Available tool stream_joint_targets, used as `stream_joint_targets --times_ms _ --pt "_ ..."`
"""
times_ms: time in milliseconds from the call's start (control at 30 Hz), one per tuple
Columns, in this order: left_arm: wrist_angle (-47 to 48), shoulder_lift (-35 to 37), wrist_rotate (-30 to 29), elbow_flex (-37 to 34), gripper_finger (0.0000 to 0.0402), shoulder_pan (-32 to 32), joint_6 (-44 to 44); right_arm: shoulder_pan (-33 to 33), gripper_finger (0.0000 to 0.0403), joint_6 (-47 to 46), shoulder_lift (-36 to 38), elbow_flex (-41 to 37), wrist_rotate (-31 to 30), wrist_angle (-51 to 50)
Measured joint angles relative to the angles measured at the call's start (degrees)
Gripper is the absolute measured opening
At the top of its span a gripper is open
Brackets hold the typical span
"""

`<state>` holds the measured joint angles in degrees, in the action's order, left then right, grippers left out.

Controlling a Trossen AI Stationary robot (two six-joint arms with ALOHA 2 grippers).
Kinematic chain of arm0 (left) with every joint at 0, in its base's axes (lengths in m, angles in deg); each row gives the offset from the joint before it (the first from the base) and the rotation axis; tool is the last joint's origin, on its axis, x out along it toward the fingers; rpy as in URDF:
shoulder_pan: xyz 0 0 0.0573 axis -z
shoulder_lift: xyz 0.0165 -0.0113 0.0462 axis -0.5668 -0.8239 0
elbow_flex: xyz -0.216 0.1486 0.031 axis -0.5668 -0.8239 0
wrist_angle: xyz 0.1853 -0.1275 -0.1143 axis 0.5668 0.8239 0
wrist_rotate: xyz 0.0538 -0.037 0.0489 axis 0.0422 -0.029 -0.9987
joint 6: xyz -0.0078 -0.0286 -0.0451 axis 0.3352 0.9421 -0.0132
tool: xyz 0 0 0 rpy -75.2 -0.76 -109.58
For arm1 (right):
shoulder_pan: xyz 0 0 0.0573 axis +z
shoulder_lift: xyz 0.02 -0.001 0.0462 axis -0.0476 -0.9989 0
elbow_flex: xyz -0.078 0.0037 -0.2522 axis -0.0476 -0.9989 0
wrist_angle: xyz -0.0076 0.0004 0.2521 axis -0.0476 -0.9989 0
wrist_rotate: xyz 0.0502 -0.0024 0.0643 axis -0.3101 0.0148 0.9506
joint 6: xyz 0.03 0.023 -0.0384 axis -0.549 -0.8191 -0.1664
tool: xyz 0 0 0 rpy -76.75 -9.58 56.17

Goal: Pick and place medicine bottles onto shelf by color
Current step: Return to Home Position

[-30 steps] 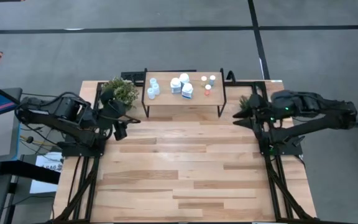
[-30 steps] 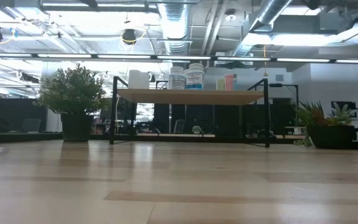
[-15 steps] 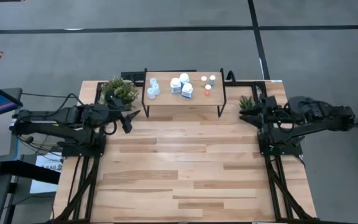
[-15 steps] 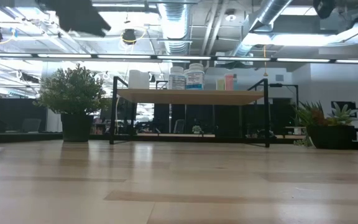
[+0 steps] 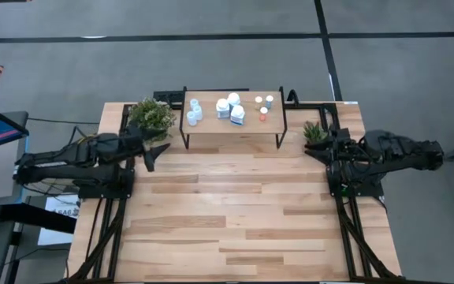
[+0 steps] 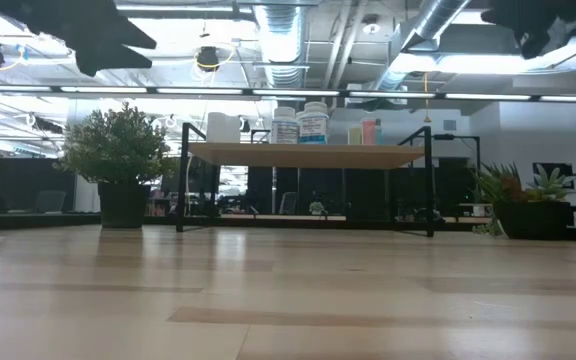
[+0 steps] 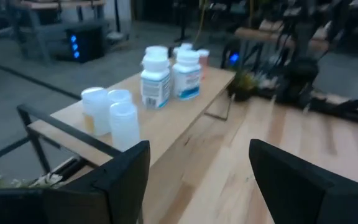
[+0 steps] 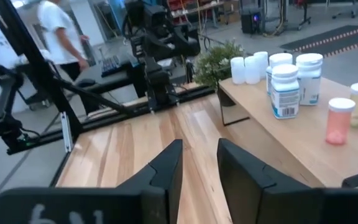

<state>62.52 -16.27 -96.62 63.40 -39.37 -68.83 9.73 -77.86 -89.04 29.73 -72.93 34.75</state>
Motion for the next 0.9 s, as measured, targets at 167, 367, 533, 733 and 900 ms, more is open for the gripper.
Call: stream_joint_targets --times_ms 167,367,533,733,900 --pt "-3.2 5.0 0.5 -4.2 0.0261 0.0 0.0 0.0 0.0118 0.1 4.8 -3.9 0.0 2.3" --pt "-3.5 10.5 1.0 -8.0 0.0261 0.0 -0.7 0.0 0.0117 0.0 11.2 -6.9 0.0 2.4" --pt "-5.2 16.1 2.9 -12.6 0.0261 0.0 1.4 0.0 0.0117 -2.0 16.2 -8.9 0.0 3.3" --pt "-9.7 22.4 6.2 -18.5 0.0261 0.0 0.4 0.0 0.0117 -3.0 15.6 -8.9 0.0 3.0" --pt "-11.0 22.6 10.2 -22.2 0.0261 0.0 1.4 0.0 0.0117 -3.2 15.8 -8.9 0.0 3.0"
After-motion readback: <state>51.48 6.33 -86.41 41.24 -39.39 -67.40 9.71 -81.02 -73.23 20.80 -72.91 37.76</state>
